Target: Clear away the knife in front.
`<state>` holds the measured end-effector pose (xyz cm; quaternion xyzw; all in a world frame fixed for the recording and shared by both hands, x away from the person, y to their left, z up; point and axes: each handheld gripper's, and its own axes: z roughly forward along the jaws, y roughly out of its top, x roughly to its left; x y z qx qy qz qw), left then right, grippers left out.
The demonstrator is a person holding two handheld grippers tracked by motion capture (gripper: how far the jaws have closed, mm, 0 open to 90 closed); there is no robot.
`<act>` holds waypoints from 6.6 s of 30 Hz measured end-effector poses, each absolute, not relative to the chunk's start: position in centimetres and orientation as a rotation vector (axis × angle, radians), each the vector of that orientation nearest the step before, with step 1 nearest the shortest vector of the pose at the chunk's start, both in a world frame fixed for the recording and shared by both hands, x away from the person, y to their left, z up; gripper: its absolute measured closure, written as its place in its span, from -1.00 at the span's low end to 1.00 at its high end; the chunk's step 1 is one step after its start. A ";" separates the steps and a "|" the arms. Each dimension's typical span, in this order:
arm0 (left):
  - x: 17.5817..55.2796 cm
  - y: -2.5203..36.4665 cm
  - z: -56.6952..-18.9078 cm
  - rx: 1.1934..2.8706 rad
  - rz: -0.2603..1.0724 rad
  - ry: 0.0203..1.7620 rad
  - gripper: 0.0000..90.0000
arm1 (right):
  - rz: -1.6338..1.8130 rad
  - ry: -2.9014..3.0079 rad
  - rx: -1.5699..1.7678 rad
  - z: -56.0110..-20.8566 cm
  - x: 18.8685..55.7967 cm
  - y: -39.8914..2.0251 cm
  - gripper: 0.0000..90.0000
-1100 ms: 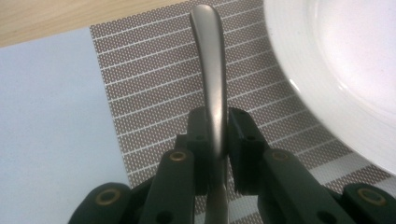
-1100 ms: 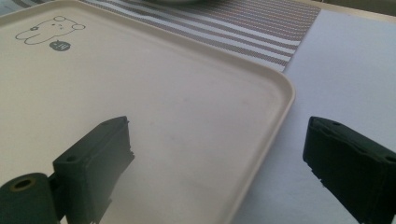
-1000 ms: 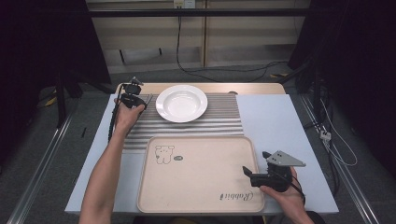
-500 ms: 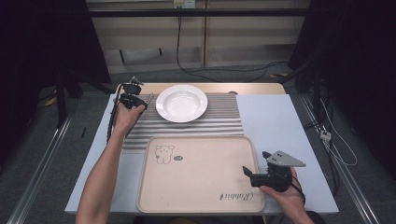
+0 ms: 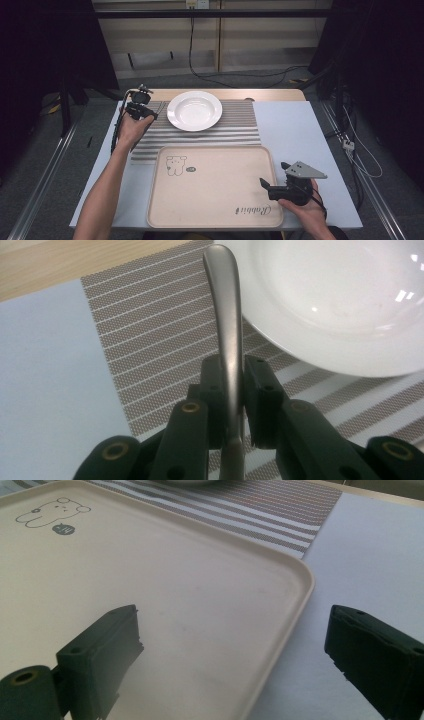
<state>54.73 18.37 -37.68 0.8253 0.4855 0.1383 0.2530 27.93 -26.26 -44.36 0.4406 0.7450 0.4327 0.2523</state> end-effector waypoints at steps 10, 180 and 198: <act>53.3 16.9 -37.0 2.275 0.371 1.258 0.78 | 1.174 2.026 1.200 -44.4 27.9 -26.3 -0.82; 39.7 7.4 -43.2 2.440 0.148 0.768 1.00 | 1.184 2.054 1.179 -44.3 27.9 -26.2 -0.90; 40.4 8.7 -43.1 2.436 0.165 0.829 1.00 | 1.186 2.063 1.177 -44.3 27.8 -26.2 -0.90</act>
